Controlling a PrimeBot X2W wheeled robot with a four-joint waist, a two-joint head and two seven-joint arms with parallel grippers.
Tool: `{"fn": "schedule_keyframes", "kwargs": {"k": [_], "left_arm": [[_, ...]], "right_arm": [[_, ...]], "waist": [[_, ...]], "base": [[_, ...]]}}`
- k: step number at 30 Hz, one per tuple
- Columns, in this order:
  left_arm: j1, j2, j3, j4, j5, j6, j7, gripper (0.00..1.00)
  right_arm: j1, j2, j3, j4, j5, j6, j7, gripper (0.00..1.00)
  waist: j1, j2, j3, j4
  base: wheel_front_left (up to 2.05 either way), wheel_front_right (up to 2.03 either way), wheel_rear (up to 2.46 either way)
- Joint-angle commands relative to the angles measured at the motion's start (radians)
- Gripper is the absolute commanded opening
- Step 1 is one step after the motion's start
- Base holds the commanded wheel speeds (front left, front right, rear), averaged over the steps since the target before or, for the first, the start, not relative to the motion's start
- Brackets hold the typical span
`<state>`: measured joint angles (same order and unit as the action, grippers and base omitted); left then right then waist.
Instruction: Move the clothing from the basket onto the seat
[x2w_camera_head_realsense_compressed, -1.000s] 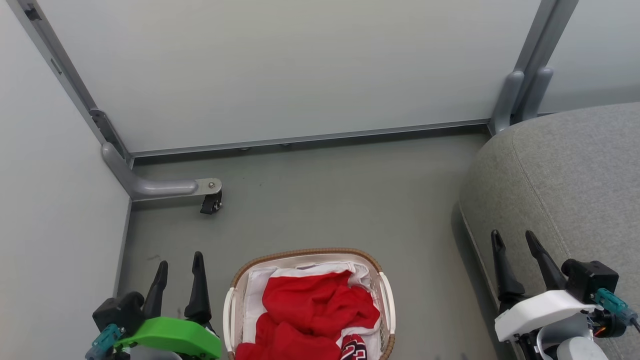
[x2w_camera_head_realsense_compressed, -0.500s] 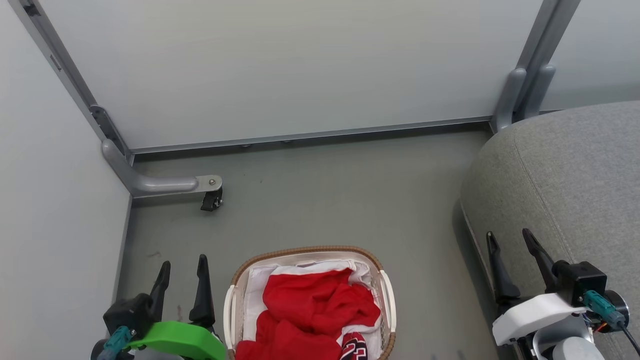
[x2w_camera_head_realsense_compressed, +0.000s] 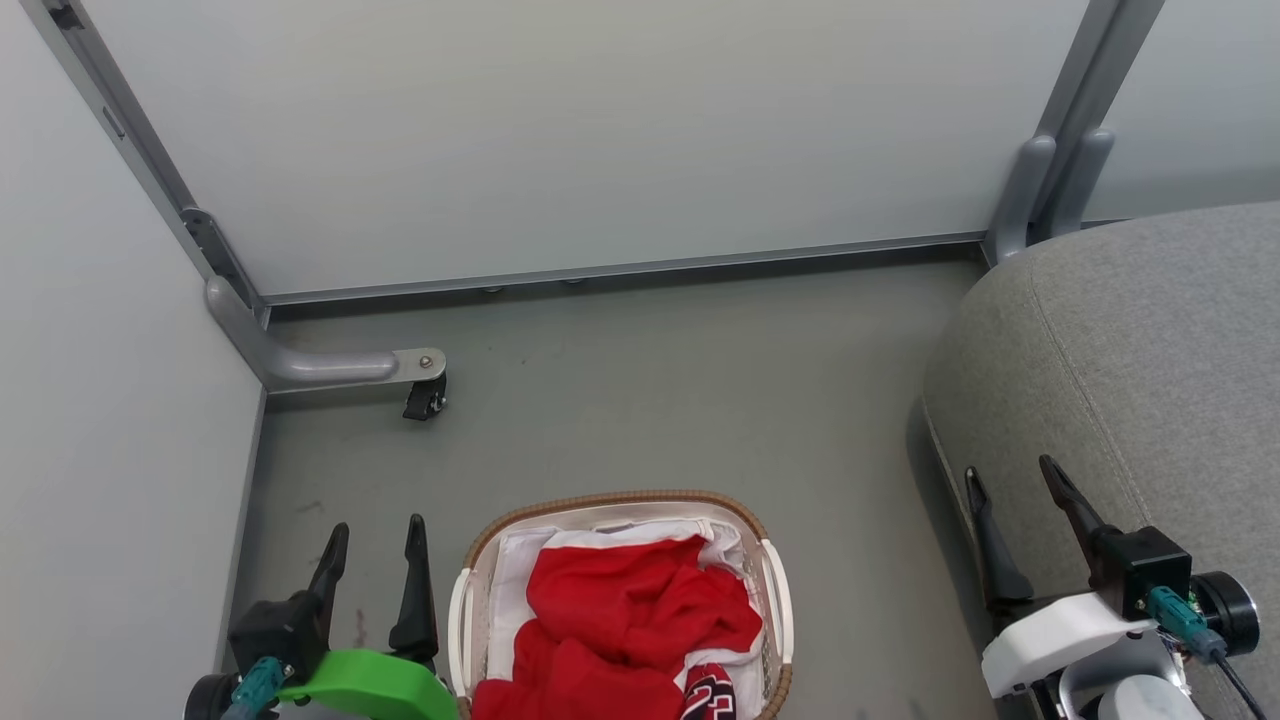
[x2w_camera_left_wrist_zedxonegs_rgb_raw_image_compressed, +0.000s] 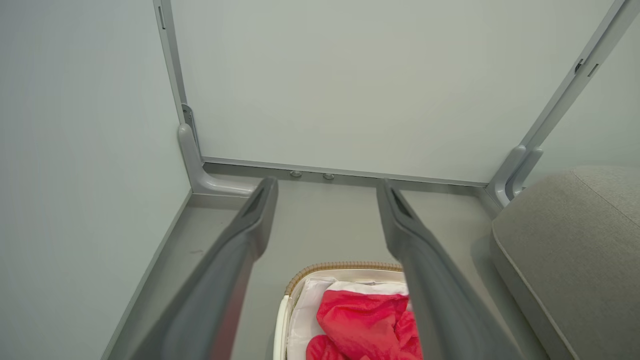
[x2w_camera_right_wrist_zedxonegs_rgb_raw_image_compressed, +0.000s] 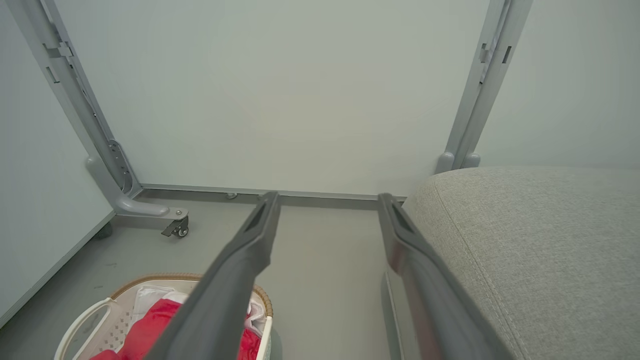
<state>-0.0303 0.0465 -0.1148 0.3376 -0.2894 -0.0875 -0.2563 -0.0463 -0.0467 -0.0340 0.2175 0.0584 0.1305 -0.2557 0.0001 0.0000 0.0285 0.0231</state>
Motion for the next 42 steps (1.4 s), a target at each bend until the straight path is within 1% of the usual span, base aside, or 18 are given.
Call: {"fn": "schedule_keyframes", "kwargs": {"k": [1,3,28,36,42], "left_arm": [[0.014,0.007,-0.002,0.005,0.022,0.005,-0.007,1.0],[0.014,0.007,-0.004,0.008,0.033,0.006,-0.012,1.0],[-0.006,0.007,-0.009,0.021,0.032,0.0,-0.008,1.0],[-0.065,0.007,-0.044,0.051,0.04,-0.011,-0.008,1.0],[-0.175,0.006,-0.1,0.135,0.056,-0.024,-0.008,1.0]], "right_arm": [[0.016,-0.006,0.0,0.004,-0.024,0.0,-0.008,1.0],[0.016,-0.006,0.0,0.005,-0.036,0.0,-0.012,1.0],[-0.007,-0.006,-0.003,0.001,-0.027,0.0,-0.011,1.0],[-0.047,-0.006,0.004,-0.012,-0.022,0.0,-0.011,1.0],[-0.098,-0.006,0.016,-0.022,-0.021,0.0,-0.011,1.0]], "waist": [[-0.0001,0.0,0.0,0.0],[-0.0001,0.0,0.001,0.001],[-0.0001,0.0,0.029,-0.005],[-0.0001,0.0,0.1,-0.025],[-0.0001,0.0,0.201,-0.06]], "base": [[0.0,0.0,0.0],[0.0,0.0,0.0],[0.0,0.0,0.0],[0.0,0.0,0.0],[0.0,0.0,0.0]]}}
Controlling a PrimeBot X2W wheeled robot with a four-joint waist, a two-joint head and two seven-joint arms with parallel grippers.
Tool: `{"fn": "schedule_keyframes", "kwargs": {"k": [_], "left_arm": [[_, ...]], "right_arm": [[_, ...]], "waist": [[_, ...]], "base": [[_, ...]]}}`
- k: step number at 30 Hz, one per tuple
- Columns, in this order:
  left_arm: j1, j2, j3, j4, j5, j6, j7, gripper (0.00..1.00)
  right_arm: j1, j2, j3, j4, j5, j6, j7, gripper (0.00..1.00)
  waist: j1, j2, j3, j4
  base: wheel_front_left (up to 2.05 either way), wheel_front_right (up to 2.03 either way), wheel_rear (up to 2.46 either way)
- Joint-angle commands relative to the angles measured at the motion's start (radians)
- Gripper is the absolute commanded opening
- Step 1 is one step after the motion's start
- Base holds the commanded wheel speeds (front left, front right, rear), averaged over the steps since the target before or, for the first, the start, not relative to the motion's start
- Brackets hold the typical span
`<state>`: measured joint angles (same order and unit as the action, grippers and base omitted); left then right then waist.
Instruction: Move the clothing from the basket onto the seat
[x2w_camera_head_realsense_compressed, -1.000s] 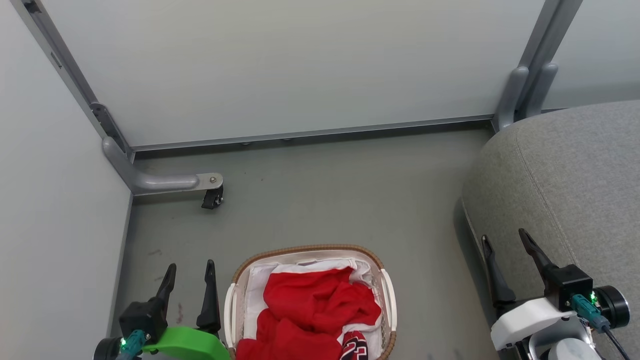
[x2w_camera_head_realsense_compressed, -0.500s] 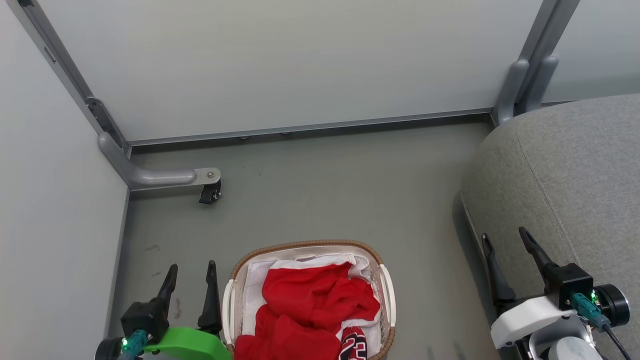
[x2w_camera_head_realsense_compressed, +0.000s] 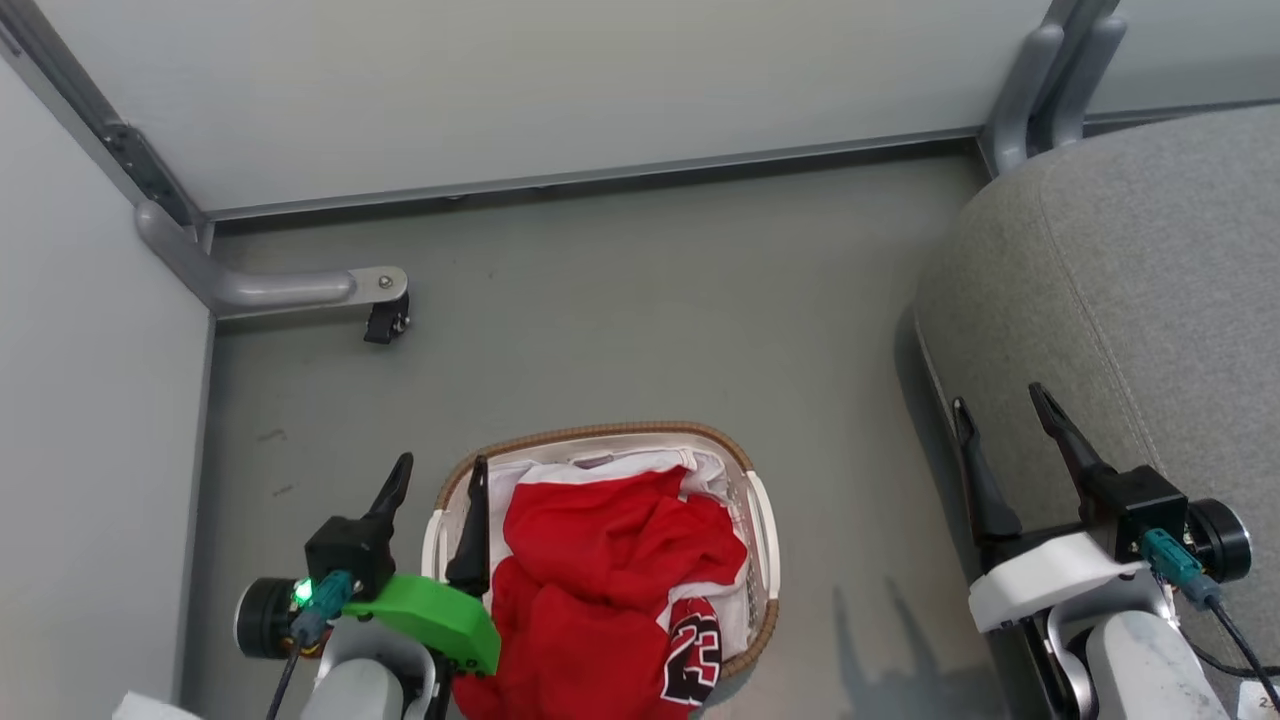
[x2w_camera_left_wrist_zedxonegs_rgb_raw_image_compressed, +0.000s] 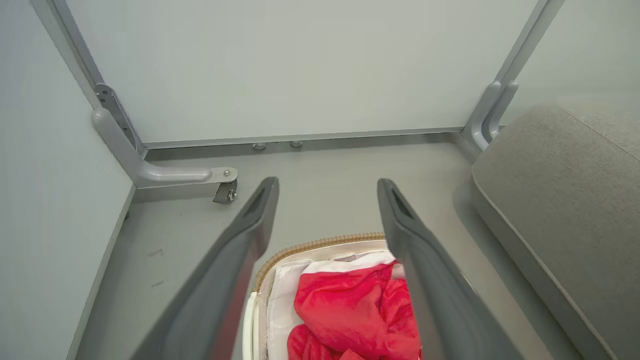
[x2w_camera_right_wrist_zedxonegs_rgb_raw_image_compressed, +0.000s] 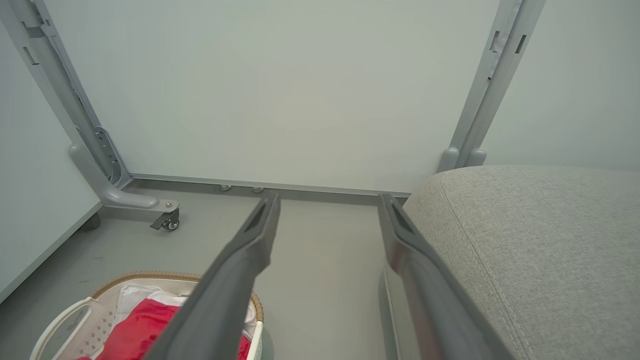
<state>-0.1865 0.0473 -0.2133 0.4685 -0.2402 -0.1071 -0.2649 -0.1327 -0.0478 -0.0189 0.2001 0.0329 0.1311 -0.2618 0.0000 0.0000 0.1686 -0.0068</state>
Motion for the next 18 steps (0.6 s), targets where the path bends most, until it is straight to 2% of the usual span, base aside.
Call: {"fn": "schedule_keyframes", "kwargs": {"k": [1,18], "left_arm": [[-0.043,0.005,-0.014,0.026,0.012,-0.006,0.001,1.0],[-0.415,0.015,-0.186,0.48,0.067,-0.024,0.006,1.0]], "right_arm": [[-0.025,-0.005,0.004,-0.007,0.007,-0.001,-0.005,1.0],[-0.188,-0.004,0.07,-0.042,0.069,-0.001,-0.005,1.0]], "waist": [[0.0,0.0,0.085,-0.04],[0.0,0.0,0.452,-0.195]], "base": [[0.0,0.0,0.0],[0.0,0.0,0.0]]}}
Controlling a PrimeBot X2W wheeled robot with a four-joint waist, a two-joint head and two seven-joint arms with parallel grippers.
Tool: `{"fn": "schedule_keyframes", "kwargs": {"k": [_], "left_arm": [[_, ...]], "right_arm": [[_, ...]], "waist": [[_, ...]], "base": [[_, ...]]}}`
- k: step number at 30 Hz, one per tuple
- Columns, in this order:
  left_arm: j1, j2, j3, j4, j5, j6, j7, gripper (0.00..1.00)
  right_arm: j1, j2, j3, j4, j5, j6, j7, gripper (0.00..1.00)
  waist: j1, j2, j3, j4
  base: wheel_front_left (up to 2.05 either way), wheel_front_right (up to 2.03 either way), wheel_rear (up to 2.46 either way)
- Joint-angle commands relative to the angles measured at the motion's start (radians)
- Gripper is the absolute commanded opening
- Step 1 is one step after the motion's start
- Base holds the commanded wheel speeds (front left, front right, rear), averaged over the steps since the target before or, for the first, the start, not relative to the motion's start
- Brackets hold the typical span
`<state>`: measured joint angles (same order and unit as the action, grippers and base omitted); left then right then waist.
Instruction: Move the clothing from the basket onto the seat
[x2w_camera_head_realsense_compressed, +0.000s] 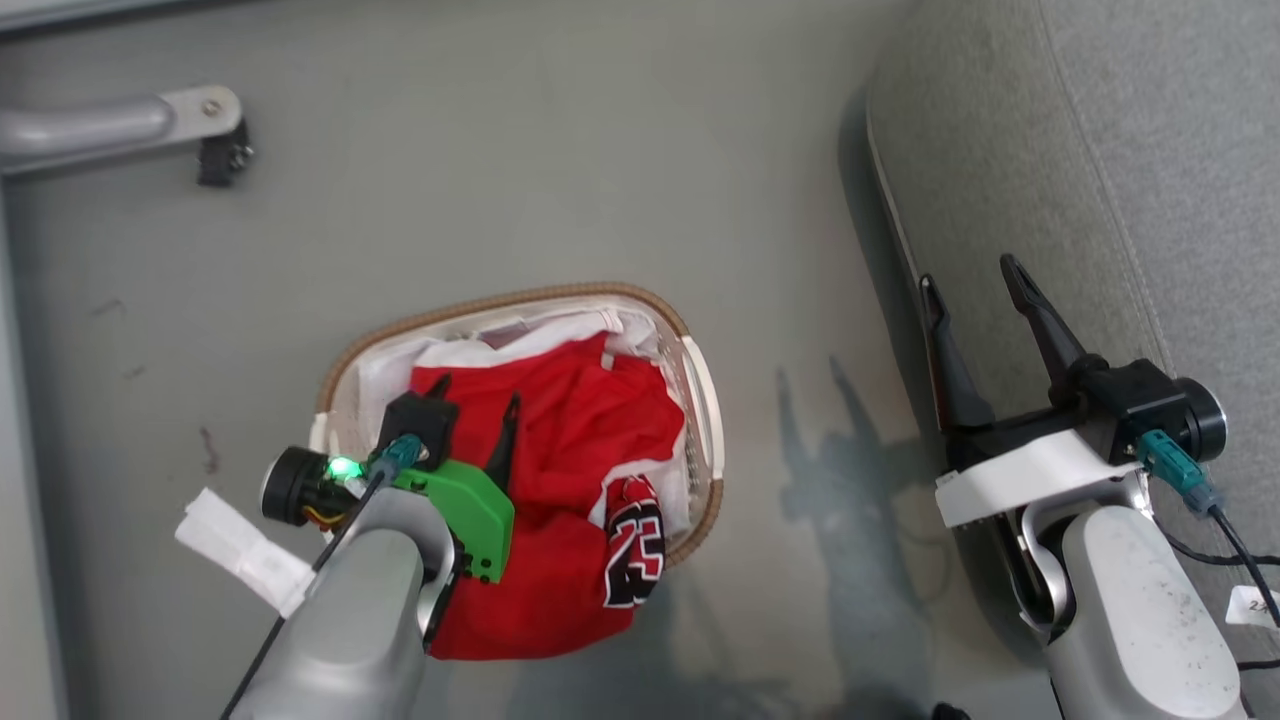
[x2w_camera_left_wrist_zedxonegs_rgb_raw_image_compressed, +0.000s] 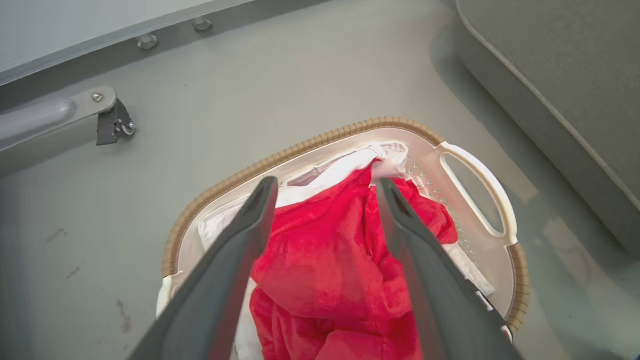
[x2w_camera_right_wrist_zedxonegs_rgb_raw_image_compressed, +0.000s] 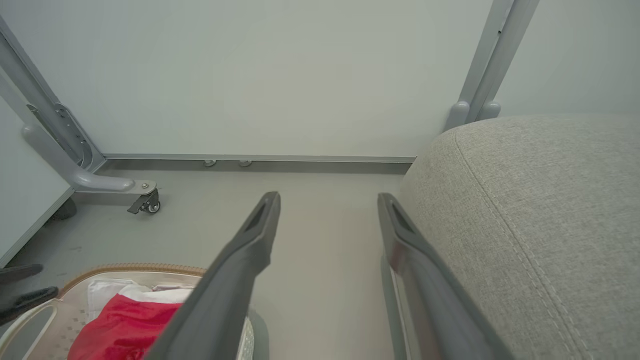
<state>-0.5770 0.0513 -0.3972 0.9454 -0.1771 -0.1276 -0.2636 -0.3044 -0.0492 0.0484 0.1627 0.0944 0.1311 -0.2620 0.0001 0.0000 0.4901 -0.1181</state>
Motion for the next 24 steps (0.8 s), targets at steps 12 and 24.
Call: {"fn": "schedule_keyframes", "kwargs": {"k": [12,24], "left_arm": [[-0.168,0.031,-0.137,0.211,-0.047,-0.004,0.094,1.0],[-0.213,0.075,-0.133,0.313,-0.082,0.027,0.168,0.21]], "right_arm": [[-0.061,-0.002,0.043,-0.002,0.067,-0.001,-0.005,1.0],[-0.066,-0.002,0.066,-0.001,0.098,-0.001,-0.005,1.0]], "waist": [[-0.0001,0.0,0.239,-0.148],[-0.0001,0.0,0.262,-0.18]], "base": [[0.0,0.0,0.0],[0.0,0.0,0.0]]}}
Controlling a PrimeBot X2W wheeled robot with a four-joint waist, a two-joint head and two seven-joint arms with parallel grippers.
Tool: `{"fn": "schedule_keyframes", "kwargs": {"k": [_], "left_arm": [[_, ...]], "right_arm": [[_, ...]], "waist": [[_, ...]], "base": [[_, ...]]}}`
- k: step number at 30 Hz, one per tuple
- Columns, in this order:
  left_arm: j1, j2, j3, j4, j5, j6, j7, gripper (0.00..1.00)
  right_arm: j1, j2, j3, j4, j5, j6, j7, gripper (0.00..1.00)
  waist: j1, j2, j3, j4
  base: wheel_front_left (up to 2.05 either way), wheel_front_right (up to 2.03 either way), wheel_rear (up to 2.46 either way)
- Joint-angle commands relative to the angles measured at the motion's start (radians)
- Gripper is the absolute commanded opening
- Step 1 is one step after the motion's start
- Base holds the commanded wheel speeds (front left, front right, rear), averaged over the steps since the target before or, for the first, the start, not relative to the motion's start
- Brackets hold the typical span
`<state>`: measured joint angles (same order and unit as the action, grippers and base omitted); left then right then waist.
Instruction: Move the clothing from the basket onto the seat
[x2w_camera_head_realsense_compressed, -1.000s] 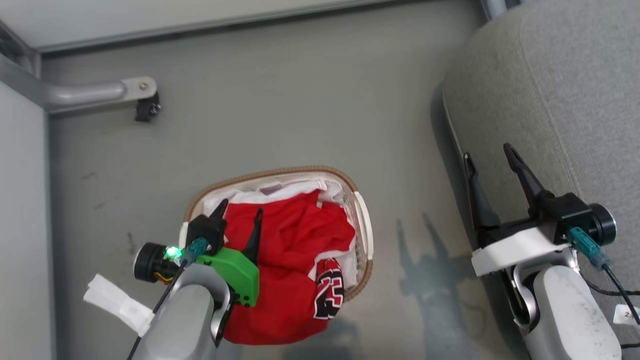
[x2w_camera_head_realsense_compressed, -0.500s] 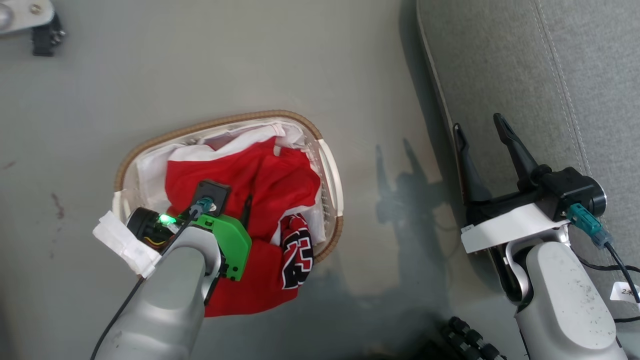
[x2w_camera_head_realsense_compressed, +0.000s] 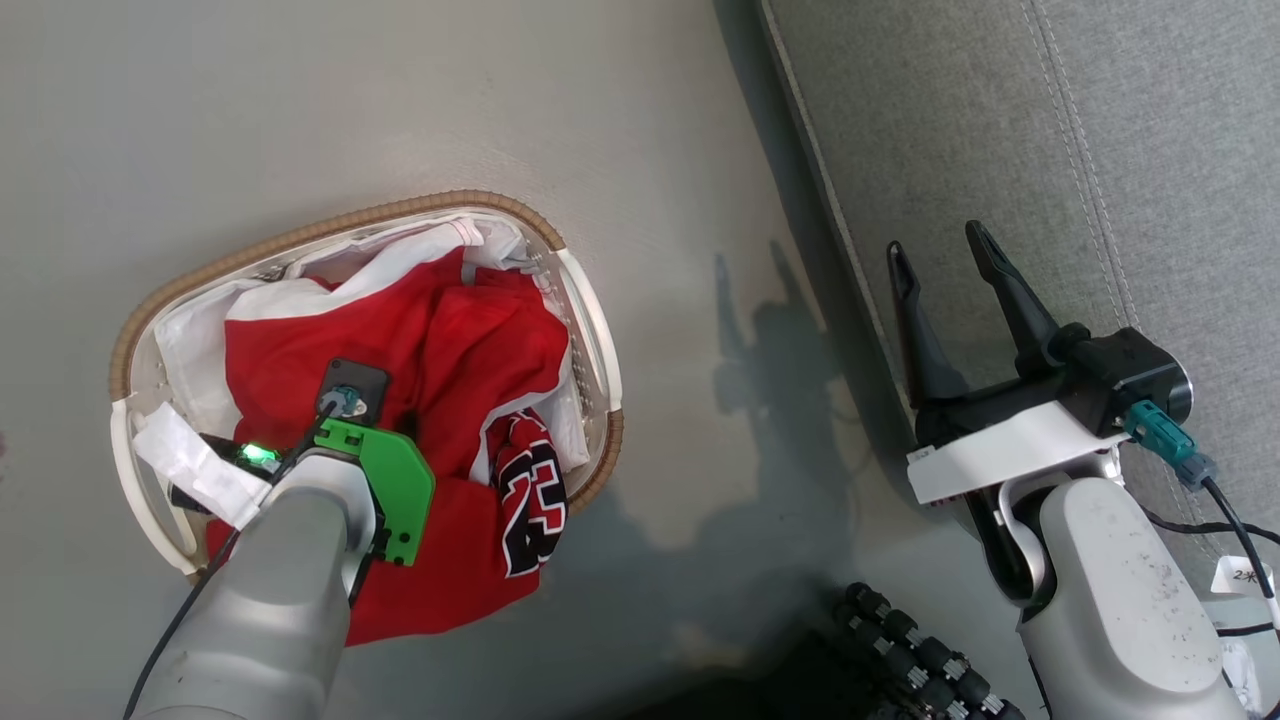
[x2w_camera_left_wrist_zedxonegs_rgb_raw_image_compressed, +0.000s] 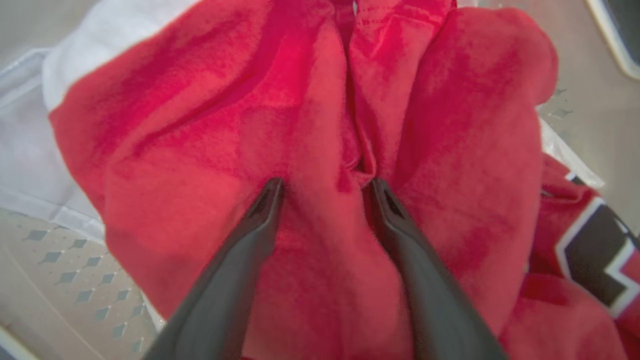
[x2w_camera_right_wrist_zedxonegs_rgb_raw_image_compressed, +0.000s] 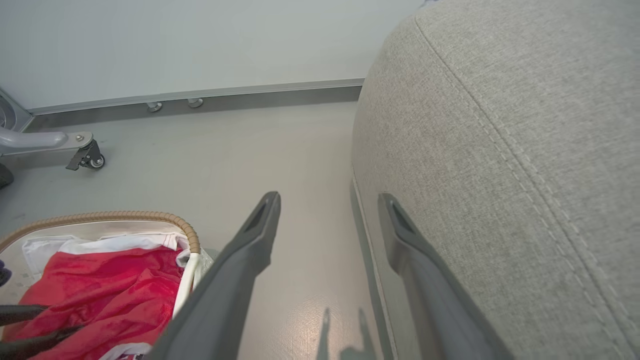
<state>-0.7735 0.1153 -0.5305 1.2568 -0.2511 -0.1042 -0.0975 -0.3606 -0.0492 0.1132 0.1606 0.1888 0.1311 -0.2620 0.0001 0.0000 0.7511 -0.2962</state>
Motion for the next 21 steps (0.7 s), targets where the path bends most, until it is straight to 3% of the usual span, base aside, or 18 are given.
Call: {"fn": "schedule_keyframes", "kwargs": {"k": [1,11,21], "left_arm": [[-0.015,0.007,0.003,0.003,-0.013,0.002,0.006,0.0],[0.015,-0.032,-0.017,0.004,-0.037,-0.016,-0.056,0.0],[0.069,-0.058,-0.071,-0.031,-0.054,-0.026,-0.133,0.0]], "right_arm": [[-0.009,-0.002,0.0,0.004,0.004,-0.001,-0.005,1.0],[0.019,-0.003,-0.001,0.022,-0.029,-0.001,-0.005,1.0],[0.09,-0.003,-0.022,0.051,-0.093,-0.001,-0.005,1.0]], "waist": [[-0.0001,0.0,-0.002,0.0],[-0.0001,0.0,-0.094,0.057],[-0.0001,0.0,-0.298,0.166]], "base": [[0.0,0.0,0.0],[0.0,0.0,0.0],[0.0,0.0,0.0]]}}
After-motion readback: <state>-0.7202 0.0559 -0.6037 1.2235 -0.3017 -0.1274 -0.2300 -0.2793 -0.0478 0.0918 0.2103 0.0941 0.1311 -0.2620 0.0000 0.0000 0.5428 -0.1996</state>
